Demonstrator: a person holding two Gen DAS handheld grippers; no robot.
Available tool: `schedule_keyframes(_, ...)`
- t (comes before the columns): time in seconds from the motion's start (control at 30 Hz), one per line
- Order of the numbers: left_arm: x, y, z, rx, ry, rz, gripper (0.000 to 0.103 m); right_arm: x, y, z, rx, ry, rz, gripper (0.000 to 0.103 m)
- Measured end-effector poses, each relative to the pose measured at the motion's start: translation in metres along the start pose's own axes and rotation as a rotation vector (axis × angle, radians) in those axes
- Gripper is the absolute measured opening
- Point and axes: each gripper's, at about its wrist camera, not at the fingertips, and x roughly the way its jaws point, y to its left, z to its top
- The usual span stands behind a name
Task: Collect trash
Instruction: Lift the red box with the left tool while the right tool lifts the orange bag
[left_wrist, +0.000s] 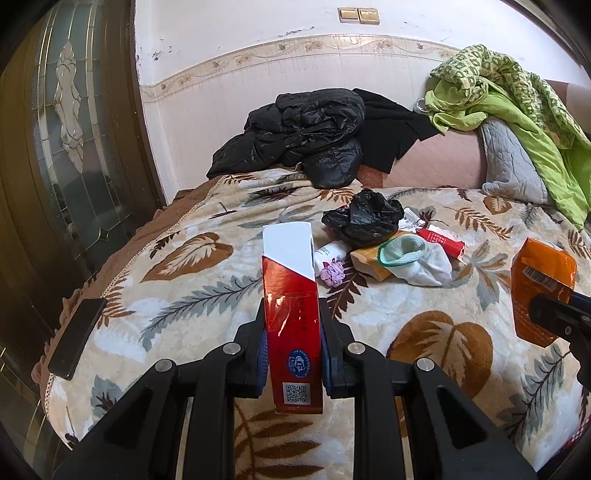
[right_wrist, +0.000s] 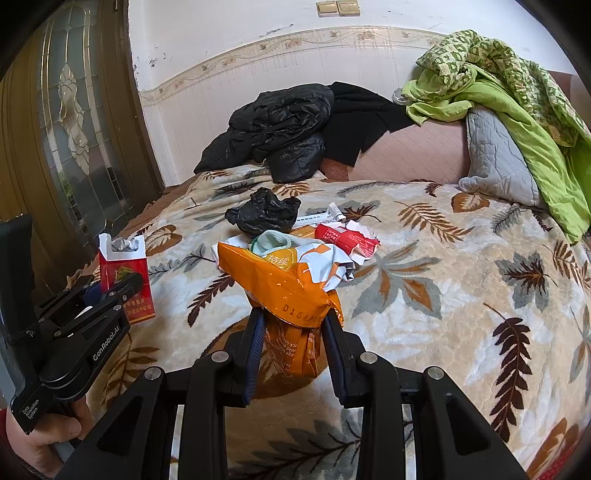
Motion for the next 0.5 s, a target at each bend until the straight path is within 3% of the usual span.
schedule_keyframes(0.5, -0.0004, -0.0052, 0.0, 0.01, 0.004, -0.02, 0.021, -0.0001, -0.0016, 0.0002, 0.001, 0.0, 0.001, 0.034)
